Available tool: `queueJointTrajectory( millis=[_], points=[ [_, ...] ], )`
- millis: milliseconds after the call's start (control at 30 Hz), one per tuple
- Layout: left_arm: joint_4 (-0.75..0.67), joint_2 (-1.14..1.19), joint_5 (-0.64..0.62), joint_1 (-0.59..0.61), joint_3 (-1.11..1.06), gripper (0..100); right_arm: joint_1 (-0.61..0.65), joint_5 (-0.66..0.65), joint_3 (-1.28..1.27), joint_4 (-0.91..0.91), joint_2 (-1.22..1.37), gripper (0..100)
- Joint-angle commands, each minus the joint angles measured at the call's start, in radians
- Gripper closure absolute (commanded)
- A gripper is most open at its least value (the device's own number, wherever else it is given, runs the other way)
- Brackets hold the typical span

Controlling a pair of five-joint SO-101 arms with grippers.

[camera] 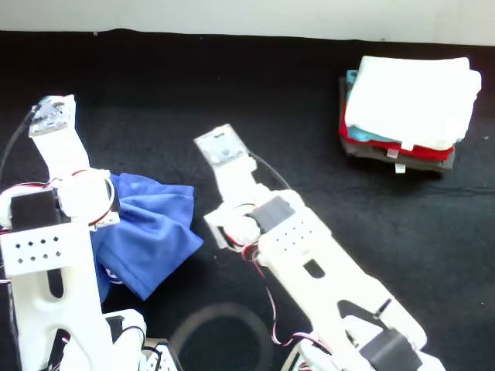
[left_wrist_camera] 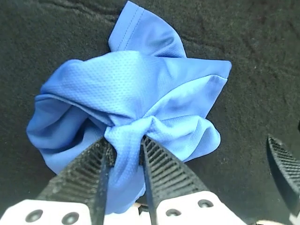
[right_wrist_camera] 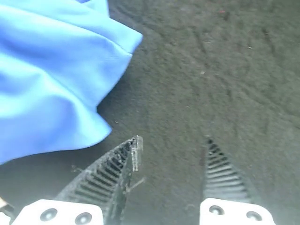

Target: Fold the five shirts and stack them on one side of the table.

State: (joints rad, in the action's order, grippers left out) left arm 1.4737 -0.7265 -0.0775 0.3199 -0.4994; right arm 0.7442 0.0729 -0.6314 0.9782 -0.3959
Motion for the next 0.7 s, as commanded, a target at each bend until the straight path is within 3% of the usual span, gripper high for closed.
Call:
queueJointTrajectory(
  millis=[0,233,667],
  points=[
    [-0.084,-0.019,0.006,0.010,-0.070,98,0.058,0.017,0.076,0.008,0.016,77.2],
    [-0.140,-0.025,-0.002,0.012,-0.133,86,0.142,0.018,0.074,0.001,0.028,77.2],
    [-0.086,-0.027,-0.002,0.012,-0.024,86,0.119,0.012,-0.151,-0.286,0.030,77.7]
  ],
)
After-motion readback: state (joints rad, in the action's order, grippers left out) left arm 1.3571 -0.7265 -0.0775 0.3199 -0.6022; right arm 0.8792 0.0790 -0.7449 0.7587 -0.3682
